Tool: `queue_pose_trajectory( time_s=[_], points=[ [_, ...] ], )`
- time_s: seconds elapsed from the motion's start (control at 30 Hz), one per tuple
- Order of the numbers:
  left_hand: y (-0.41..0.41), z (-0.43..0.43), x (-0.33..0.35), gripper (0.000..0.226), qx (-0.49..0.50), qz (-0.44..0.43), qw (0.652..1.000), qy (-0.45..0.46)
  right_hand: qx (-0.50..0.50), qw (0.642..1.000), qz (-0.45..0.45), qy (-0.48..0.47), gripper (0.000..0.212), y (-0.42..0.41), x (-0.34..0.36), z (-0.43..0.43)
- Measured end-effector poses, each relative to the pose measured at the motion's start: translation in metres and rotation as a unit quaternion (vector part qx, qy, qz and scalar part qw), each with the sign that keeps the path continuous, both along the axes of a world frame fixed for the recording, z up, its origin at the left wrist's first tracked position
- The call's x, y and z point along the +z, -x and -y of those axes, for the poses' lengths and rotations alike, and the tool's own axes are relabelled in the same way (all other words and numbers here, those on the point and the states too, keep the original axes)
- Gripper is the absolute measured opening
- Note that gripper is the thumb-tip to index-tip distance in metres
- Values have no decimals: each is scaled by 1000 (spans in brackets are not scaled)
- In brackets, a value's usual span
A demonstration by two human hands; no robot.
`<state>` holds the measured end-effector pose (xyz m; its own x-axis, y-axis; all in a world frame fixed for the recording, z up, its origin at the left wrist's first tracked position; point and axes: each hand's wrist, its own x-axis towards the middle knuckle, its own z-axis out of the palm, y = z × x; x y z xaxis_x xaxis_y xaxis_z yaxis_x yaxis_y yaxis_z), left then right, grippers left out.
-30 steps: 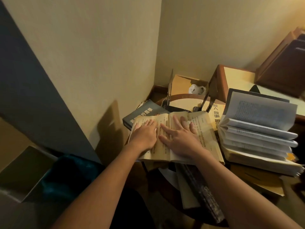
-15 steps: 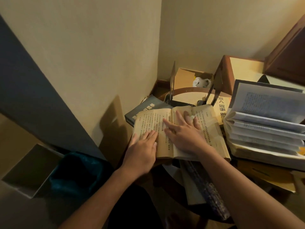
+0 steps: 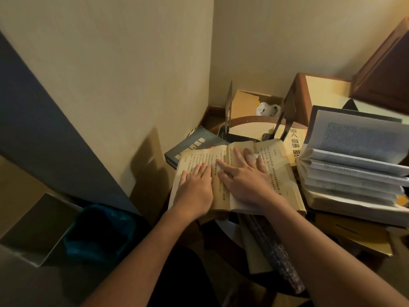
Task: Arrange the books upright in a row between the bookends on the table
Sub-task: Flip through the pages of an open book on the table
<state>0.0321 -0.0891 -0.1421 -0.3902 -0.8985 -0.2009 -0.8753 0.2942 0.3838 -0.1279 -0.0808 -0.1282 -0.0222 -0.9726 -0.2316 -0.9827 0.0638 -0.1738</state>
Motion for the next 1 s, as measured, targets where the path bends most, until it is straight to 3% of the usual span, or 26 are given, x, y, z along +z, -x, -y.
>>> queue_pose_trajectory(
  time_s=[0.17, 0.43, 0.57, 0.73, 0.83, 1.0],
  points=[
    [-15, -45, 13, 61, -28, 45, 998, 19, 3, 1000, 0, 10, 53, 1, -3, -1],
    [1, 34, 0, 55, -16, 88, 996, -8, 1, 1000, -1, -3, 52, -1, 4, -2],
    [4, 39, -2, 54, -1, 77, 997, -3, -3, 1000, 2, -7, 52, -1, 4, -1],
    [-5, -25, 2, 54, 16, 12, 999, 36, -1, 1000, -7, 1, 53, -2, 1, -1],
    [-12, -53, 6, 56, 8, 21, 998, 62, -1, 1000, -8, 4, 53, -2, 0, -2],
    [-11, -28, 1, 55, 30, 27, 997, 65, 2, 1000, -13, 17, 54, -1, -2, -3]
  ],
)
